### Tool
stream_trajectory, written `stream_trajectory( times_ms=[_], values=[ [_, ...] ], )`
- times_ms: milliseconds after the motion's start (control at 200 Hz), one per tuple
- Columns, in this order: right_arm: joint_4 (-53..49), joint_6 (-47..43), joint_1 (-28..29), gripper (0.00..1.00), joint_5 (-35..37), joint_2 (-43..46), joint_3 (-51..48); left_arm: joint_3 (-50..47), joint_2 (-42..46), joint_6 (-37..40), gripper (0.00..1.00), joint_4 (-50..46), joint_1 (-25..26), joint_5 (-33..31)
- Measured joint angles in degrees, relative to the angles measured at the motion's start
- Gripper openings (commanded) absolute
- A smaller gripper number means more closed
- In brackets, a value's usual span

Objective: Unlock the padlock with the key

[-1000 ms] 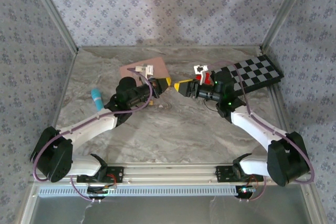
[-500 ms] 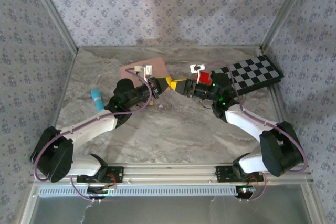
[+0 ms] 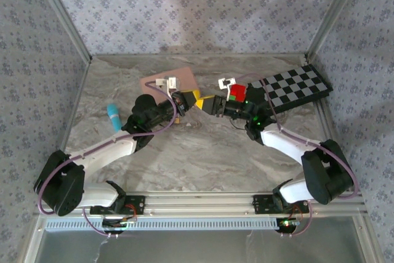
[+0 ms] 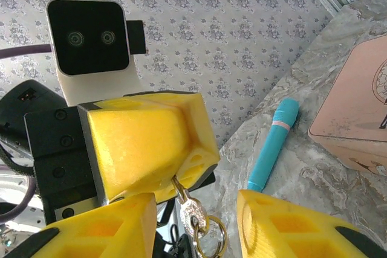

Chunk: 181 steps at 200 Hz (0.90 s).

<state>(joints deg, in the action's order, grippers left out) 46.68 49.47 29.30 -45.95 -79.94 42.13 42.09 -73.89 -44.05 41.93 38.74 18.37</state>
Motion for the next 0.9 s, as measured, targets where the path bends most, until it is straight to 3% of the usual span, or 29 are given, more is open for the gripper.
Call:
stream_trajectory(
  times_ms=[300,385,465,520,595,655,775,904],
  values=[
    [1.9,1.3,0.0,0.07,-0.2,-0.1,-0.3,-1.2,1.4,-0.5,0.0,0.3,0.0,-1.7],
    [3.2,1.6,0.0,0.0,-0.4,-0.1,-0.7,-1.2,1.5,-0.9,0.0,0.4,0.1,-2.1],
    [3.9,1.8,-0.1,0.0,-0.4,-0.1,-1.0,-1.4,1.5,-1.4,0.0,0.7,0.4,-2.7],
    [4.2,1.8,-0.1,0.0,-0.4,-0.1,-1.2,-1.5,1.5,-1.7,0.17,1.0,0.7,-3.1],
    [4.7,1.8,-0.2,0.0,-0.4,-0.1,-1.4,-1.9,1.5,-2.4,0.67,1.4,0.9,-3.5],
    [4.6,1.7,-0.3,0.0,-0.4,-0.1,-1.7,-2.2,1.6,-3.0,0.83,1.3,1.2,-4.3],
    [2.6,0.0,-1.1,0.0,-0.3,-0.1,-1.9,-2.9,2.9,-4.5,0.87,-0.7,0.9,-5.6],
    [-2.4,-3.3,-1.2,0.0,0.3,0.7,-1.9,-2.9,3.2,-6.8,0.81,-1.5,-0.2,-5.6]
  ],
)
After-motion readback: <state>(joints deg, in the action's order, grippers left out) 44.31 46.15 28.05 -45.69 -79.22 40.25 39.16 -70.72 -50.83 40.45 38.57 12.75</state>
